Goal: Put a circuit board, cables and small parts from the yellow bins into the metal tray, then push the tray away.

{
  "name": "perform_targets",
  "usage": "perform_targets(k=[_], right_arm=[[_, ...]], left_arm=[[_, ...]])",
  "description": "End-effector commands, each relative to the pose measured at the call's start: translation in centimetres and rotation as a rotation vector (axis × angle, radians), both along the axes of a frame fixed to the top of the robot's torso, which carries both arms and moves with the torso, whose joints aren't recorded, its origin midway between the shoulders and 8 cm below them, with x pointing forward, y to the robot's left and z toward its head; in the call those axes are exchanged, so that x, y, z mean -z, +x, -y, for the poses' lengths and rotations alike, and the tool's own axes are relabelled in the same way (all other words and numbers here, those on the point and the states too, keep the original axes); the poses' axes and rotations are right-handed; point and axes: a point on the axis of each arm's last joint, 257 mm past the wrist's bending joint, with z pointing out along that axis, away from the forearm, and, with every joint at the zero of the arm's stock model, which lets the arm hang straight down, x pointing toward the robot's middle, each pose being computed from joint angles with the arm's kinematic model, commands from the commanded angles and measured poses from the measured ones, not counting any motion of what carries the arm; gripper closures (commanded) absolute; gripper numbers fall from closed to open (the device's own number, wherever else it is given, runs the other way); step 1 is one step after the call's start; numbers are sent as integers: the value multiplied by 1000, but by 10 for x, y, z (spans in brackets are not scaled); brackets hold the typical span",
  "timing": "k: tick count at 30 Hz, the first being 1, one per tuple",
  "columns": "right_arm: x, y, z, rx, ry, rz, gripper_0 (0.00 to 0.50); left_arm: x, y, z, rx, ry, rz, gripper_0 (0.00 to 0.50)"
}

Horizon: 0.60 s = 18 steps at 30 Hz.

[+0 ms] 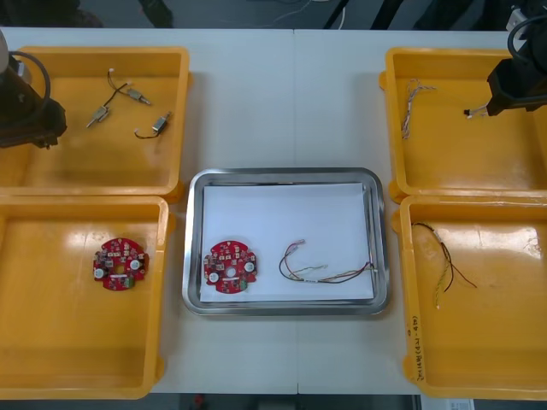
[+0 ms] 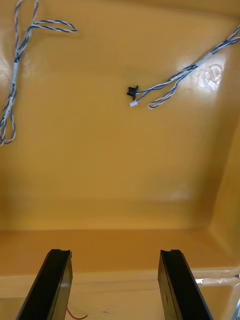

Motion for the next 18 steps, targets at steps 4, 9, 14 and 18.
perform_targets(k=[4, 9, 14, 18], right_arm=[[-57, 30, 22, 67, 33, 124, 0], [-64, 46, 24, 93, 78, 168, 0], [-66, 64, 30, 125, 98, 211, 0], [-63, 75, 38, 160, 113, 228, 0]], left_arm=[[-86, -17, -13, 60, 55, 28, 500], [-94, -33, -3, 45, 55, 28, 500], [-100, -52, 12, 26, 64, 25, 500], [-103, -67, 28, 9, 55, 17, 500]])
